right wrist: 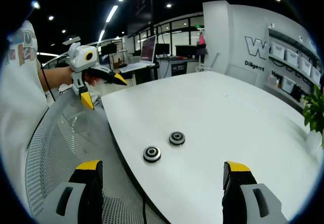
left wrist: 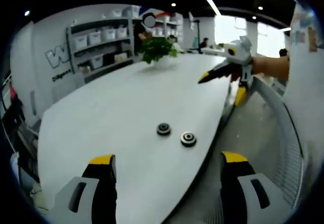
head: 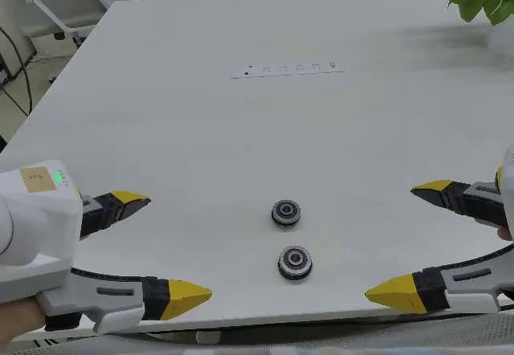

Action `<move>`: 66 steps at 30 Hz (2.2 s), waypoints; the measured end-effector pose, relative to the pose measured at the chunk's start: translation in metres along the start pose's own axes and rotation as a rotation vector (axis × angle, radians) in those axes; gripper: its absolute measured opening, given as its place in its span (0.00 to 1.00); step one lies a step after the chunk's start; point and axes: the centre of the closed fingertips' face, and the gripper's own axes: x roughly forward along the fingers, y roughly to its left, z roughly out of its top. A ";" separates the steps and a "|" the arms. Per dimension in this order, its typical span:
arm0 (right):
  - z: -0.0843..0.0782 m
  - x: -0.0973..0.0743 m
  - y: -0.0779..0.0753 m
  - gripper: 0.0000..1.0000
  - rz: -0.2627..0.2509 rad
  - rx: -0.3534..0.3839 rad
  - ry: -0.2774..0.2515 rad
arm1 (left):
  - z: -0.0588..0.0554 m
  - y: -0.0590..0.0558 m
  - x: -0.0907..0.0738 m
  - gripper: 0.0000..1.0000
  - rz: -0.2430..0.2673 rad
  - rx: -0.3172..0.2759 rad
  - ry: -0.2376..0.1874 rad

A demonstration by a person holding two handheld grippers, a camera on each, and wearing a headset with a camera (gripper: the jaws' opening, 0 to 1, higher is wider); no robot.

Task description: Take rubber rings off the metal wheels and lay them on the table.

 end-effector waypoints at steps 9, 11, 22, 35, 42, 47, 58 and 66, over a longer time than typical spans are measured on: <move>-0.002 0.002 0.001 0.99 0.000 -0.002 0.003 | -0.004 0.001 -0.001 0.85 0.002 -0.006 0.006; -0.002 0.002 0.001 0.99 0.001 -0.001 0.003 | -0.004 0.001 0.000 0.85 0.003 -0.005 0.007; -0.005 0.003 0.000 0.99 0.005 0.002 0.005 | -0.005 0.000 0.001 0.85 -0.005 0.001 0.015; -0.005 0.007 0.001 0.99 0.021 -0.002 0.012 | -0.002 0.001 0.005 0.85 -0.011 0.004 0.013; -0.003 0.010 0.000 0.99 0.024 -0.006 0.009 | -0.002 0.003 0.006 0.85 -0.011 0.002 0.008; -0.002 0.012 0.000 0.99 0.028 -0.013 0.009 | -0.002 0.001 0.006 0.85 -0.017 0.011 0.012; 0.000 0.015 -0.003 0.99 0.031 -0.021 0.006 | -0.002 0.002 0.008 0.85 -0.017 0.018 0.011; 0.000 0.016 -0.006 0.99 0.035 -0.029 0.005 | -0.003 0.002 0.009 0.84 -0.021 0.020 0.014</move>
